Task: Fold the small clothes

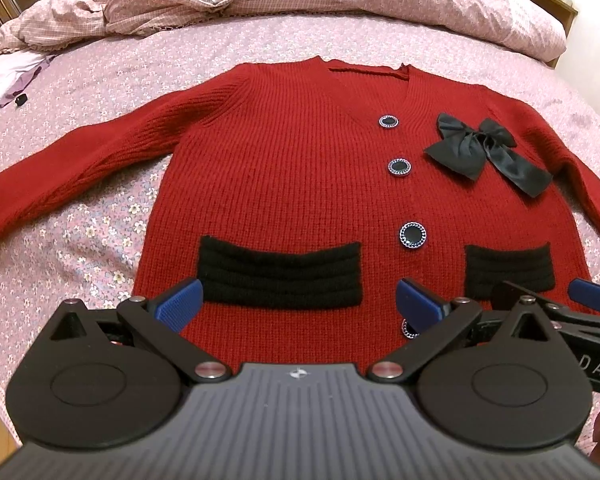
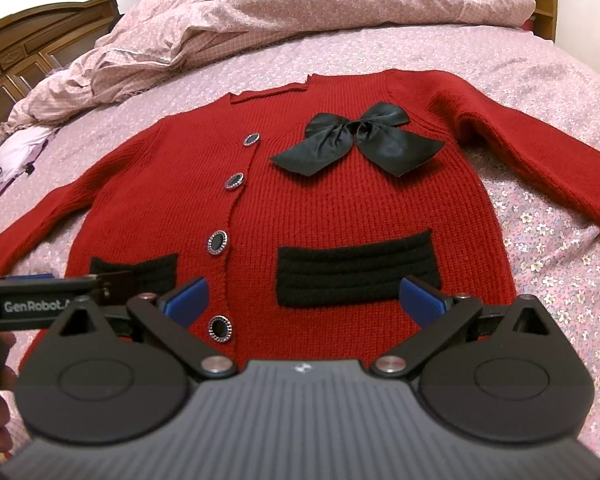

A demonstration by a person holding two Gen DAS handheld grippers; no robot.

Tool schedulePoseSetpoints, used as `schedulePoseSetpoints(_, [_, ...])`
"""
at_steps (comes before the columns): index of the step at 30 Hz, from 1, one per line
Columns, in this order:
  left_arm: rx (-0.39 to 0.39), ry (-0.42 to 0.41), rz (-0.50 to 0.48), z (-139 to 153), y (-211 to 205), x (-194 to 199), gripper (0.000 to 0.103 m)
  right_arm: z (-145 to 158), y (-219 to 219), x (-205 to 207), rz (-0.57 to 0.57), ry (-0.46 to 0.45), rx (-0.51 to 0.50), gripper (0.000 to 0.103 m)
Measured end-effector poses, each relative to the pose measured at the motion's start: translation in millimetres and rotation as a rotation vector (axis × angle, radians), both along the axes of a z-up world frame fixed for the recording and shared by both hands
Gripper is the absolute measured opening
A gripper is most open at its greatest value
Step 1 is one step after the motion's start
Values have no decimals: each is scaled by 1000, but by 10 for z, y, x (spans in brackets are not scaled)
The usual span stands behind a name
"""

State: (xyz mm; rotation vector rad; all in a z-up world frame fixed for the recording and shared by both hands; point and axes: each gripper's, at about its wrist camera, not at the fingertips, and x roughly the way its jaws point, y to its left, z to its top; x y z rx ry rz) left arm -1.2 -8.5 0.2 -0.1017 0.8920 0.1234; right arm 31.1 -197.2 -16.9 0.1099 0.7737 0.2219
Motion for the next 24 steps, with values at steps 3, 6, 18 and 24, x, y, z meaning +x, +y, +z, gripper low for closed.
schedulePoseSetpoints(3, [0, 2, 0, -4, 2, -2, 103, -9, 8, -12, 2, -1, -1, 103])
schedulePoseSetpoints(6, [0, 3, 1, -6, 2, -2, 103, -9, 10, -12, 2, 0, -1, 103])
schedulePoseSetpoints(18, [0, 3, 0, -5, 2, -2, 103, -10, 11, -7, 2, 0, -1, 103])
schedulePoseSetpoints(24, [1, 4, 0, -5, 1, -1, 103, -11, 13, -6, 2, 1, -1, 103])
